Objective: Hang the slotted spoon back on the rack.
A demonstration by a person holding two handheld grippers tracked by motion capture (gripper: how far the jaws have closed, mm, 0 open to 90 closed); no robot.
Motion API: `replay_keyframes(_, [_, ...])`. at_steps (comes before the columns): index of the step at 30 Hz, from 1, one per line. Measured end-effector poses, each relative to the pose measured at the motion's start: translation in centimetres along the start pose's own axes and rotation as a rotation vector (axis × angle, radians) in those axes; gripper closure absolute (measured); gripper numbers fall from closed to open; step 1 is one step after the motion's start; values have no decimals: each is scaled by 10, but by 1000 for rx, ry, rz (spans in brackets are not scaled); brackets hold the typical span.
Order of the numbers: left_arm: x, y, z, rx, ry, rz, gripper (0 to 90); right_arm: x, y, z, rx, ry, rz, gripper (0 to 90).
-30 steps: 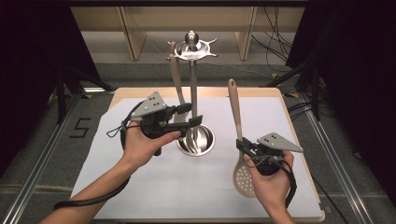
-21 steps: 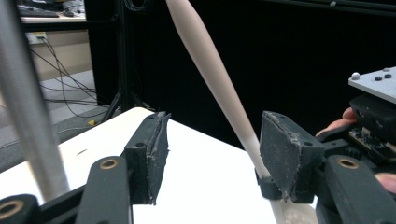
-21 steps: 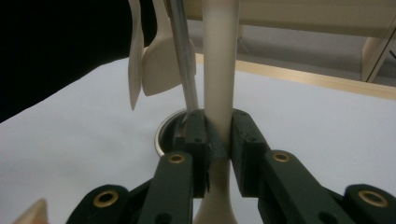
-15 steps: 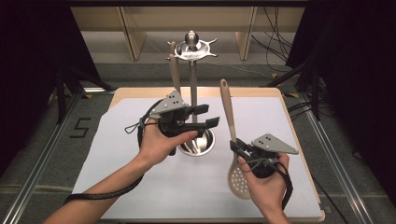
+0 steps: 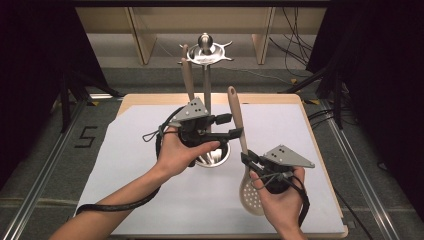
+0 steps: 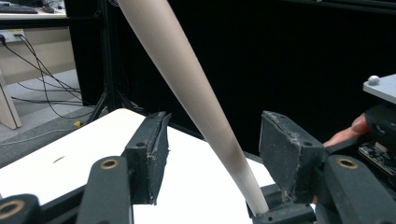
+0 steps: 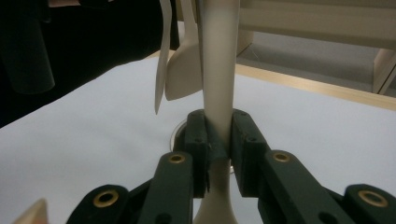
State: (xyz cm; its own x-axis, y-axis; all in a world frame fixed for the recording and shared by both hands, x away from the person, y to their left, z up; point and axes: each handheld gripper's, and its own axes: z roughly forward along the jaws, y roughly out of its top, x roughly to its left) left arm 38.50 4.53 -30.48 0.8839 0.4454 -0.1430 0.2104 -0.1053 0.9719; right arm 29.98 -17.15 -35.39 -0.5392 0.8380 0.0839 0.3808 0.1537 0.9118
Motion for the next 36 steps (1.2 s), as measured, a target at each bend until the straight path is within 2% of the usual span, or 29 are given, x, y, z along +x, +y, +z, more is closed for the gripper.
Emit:
replay_keyframes(1, [0, 0, 0, 0, -4, -3, 419, 0, 0, 1, -13, 2, -18, 792])
replay_keyframes(3, [-1, 0, 1, 1, -7, -3, 425, 4, 0, 0, -11, 11, 8, 792])
replay_keyframes(6, [0, -1, 3, 1, -23, -3, 440, 4, 1, 0, -20, 9, -38, 792])
replay_keyframes(7, [0, -1, 3, 3, -22, 0, 446, 6, 1, 1, -17, 28, -20, 792])
replay_keyframes(10, [0, -2, 3, 3, -29, 4, 489, 6, 0, 2, -21, 17, -48, 792])
replay_keyframes(11, [0, -2, 3, 3, -31, 10, 513, 10, 0, 2, -12, 34, -8, 792])
replay_keyframes(13, [-2, -3, 3, -3, -32, 18, 554, 9, 0, 2, -16, 30, -40, 792])
replay_keyframes(18, [-3, -2, -1, -24, -43, 15, 653, 9, -1, 3, -20, 31, -47, 790])
replay_keyframes(20, [-4, -1, -1, -29, -58, 21, 672, 9, -2, 4, -27, 35, -55, 790])
replay_keyframes(23, [-7, 0, -3, -38, -102, 6, 708, 9, -2, 5, -25, 41, -70, 788])
replay_keyframes(25, [-9, 1, -4, -42, -130, -8, 732, 10, -2, 6, -22, 48, -57, 786])
replay_keyframes(26, [-10, 1, -4, -40, -145, -4, 742, 12, -3, 8, -34, 57, -52, 785])
replay_keyframes(28, [-11, 2, -5, -35, -157, 23, 747, 9, -1, 9, -58, 42, -112, 777])
replay_keyframes(31, [-11, 2, -7, -21, -165, 57, 748, 11, 0, 9, -76, 70, -103, 739])
replay_keyframes(33, [-9, 2, -8, -18, -166, 69, 749, 10, 1, 6, -75, 64, -124, 710])
replay_keyframes(35, [-7, 1, -10, -16, -169, 75, 749, 10, 3, 7, -91, 95, -133, 682])
replay_keyframes(36, [-6, 1, -11, -14, -173, 76, 749, 11, 3, 5, -87, 107, -118, 671])
